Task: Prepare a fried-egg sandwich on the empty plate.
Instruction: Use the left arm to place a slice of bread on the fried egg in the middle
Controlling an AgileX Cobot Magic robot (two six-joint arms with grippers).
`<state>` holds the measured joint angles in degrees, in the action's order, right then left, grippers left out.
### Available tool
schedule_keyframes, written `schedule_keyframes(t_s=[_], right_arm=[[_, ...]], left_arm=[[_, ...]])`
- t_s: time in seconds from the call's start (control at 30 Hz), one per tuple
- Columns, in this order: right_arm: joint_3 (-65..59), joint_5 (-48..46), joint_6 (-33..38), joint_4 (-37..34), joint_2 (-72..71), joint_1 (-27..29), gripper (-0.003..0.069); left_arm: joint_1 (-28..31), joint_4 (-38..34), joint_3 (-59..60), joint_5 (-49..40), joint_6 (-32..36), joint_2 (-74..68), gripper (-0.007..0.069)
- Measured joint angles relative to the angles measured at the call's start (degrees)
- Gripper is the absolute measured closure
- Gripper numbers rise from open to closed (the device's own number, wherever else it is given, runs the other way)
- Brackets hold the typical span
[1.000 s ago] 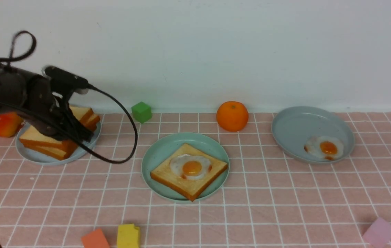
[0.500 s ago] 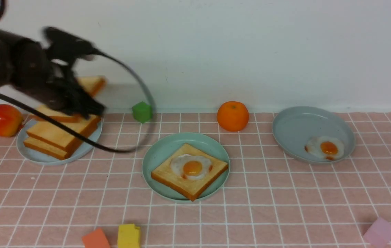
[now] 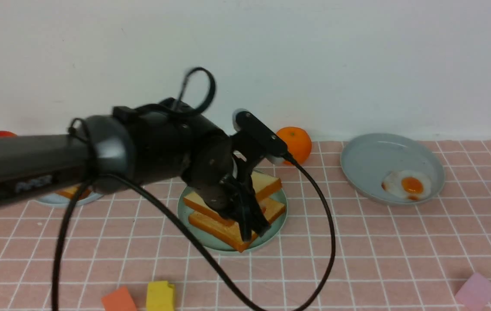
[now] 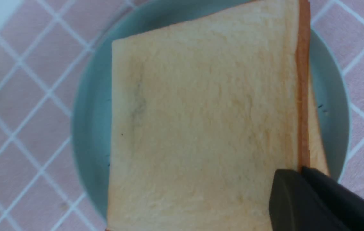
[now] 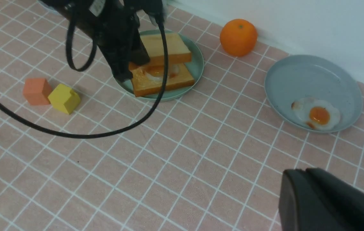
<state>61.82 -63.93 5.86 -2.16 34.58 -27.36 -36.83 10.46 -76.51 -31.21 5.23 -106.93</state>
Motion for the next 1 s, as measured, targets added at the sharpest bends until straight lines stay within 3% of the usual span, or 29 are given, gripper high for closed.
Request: schedule_keyframes(t_s=[0.63,0.7,1.0], right_arm=[[0.0,-0.2,-0.4,0.0,-0.2,0.0,0.0595],[0.0,-0.2,-0.4,0.0,-0.2,0.0,0.0595],[0.0,-0.2,-0.4,0.1,-0.2,0.0,0.0595]], left_arm=[[0.0,-2.0,-0.5,-0.1,0.0,-3.1,0.0615],[0.0,-2.1,-0.5,-0.1,0.0,-3.4,0.0591],[0.0,-3.1,-0.6,-0.8,0.0,-3.4,0.0347]])
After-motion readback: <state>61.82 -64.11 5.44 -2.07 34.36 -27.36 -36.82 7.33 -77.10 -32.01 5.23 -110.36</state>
